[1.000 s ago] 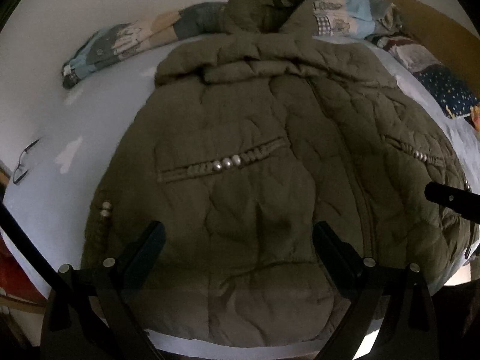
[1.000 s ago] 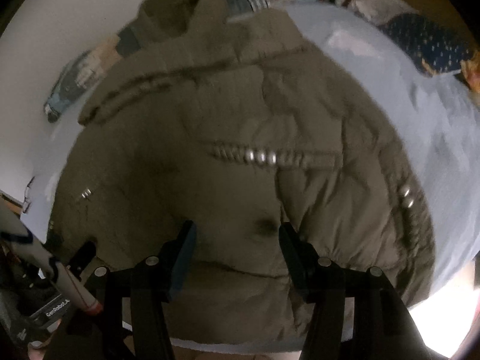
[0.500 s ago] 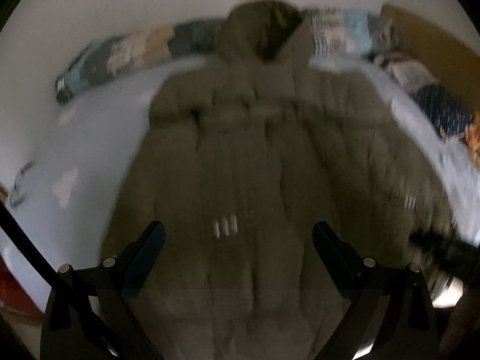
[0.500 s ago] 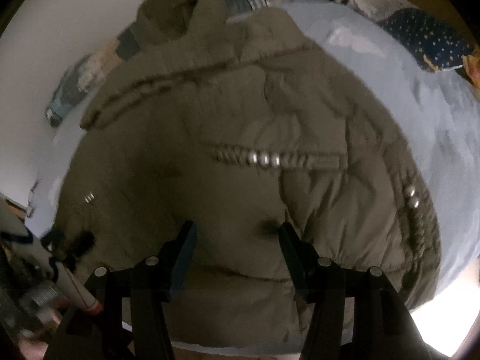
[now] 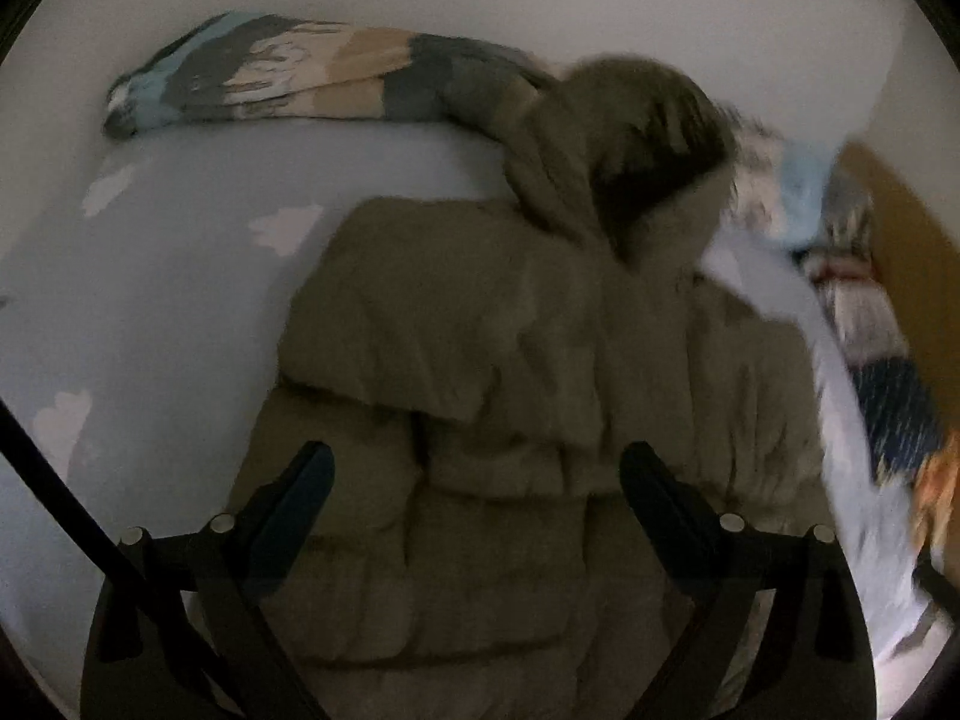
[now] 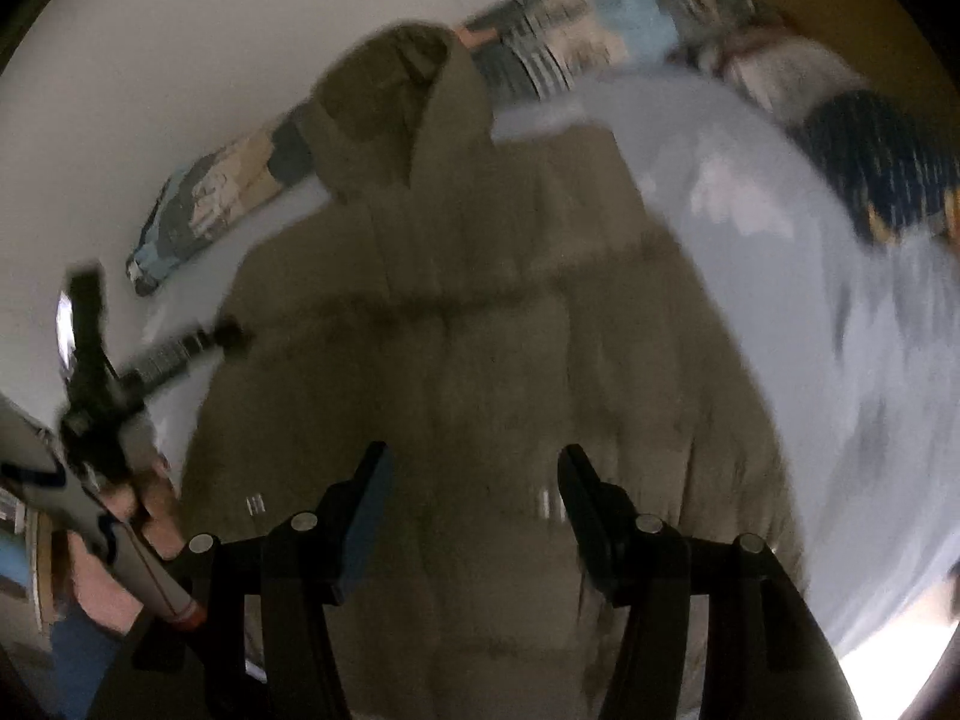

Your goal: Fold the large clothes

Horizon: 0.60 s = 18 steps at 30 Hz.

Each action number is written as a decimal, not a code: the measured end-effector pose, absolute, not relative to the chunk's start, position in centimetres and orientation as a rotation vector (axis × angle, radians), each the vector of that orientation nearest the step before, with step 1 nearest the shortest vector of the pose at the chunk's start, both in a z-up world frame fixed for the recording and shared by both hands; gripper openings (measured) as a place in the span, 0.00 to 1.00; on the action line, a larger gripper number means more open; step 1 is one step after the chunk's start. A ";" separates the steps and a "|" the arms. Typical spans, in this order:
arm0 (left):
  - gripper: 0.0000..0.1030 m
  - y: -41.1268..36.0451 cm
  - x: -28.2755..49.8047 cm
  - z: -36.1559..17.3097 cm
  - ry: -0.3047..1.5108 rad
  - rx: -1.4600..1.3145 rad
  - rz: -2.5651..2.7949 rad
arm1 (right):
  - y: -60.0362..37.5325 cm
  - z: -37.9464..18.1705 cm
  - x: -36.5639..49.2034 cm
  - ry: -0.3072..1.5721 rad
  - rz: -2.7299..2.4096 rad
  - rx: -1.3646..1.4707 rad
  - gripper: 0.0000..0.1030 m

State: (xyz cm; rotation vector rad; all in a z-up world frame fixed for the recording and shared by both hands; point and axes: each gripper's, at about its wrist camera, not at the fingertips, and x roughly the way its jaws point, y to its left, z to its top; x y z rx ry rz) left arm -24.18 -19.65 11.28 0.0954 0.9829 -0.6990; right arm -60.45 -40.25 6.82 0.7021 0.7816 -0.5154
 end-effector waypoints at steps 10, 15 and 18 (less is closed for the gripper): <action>0.93 -19.9 -22.5 11.4 0.966 0.125 -0.703 | -54.2 16.7 -43.5 0.693 -0.544 0.578 0.62; 0.93 -20.4 -22.3 10.3 0.978 0.157 -0.704 | -60.9 16.8 -34.1 0.692 -0.568 0.568 0.68; 0.93 -20.4 -22.2 10.2 0.970 0.176 -0.703 | -63.7 15.7 -30.0 0.722 -0.612 0.539 0.68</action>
